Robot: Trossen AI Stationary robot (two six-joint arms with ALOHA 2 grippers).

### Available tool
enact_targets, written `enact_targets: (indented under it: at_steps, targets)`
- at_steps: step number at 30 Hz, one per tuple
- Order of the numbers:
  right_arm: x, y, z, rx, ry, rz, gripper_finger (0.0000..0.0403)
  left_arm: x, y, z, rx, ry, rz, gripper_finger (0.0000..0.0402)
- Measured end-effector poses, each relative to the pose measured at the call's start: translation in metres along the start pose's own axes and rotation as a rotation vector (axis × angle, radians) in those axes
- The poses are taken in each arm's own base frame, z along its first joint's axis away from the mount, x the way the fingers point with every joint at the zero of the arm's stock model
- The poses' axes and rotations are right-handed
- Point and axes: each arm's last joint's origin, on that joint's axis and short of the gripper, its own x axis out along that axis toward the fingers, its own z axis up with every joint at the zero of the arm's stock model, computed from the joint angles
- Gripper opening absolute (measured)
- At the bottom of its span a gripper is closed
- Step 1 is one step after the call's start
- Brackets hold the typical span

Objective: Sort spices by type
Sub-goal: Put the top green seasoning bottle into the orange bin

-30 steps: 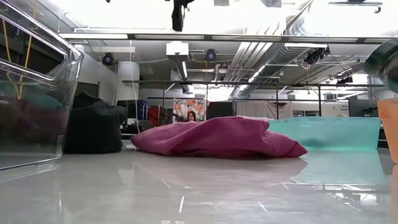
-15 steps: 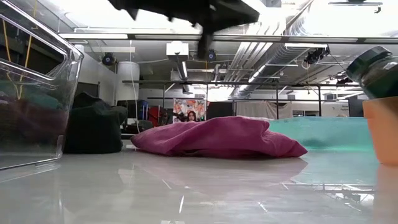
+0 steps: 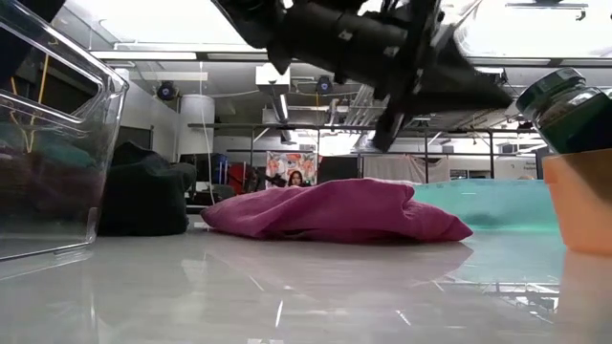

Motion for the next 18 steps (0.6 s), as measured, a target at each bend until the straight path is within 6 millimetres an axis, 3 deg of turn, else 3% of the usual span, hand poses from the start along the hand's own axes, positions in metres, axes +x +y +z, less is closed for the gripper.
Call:
enact_targets:
  at_steps: [5, 18]
  targets:
    - [0.0, 0.0, 0.0, 0.0, -0.001, 0.001, 0.0191, -0.001, 0.006, -0.004, -0.036, 0.003, 0.136, 0.0]
    - [0.001, 0.001, 0.0, -0.004, -0.006, 0.004, 0.0191, 0.019, 0.005, -0.018, -0.136, -0.049, 0.14, 0.0]
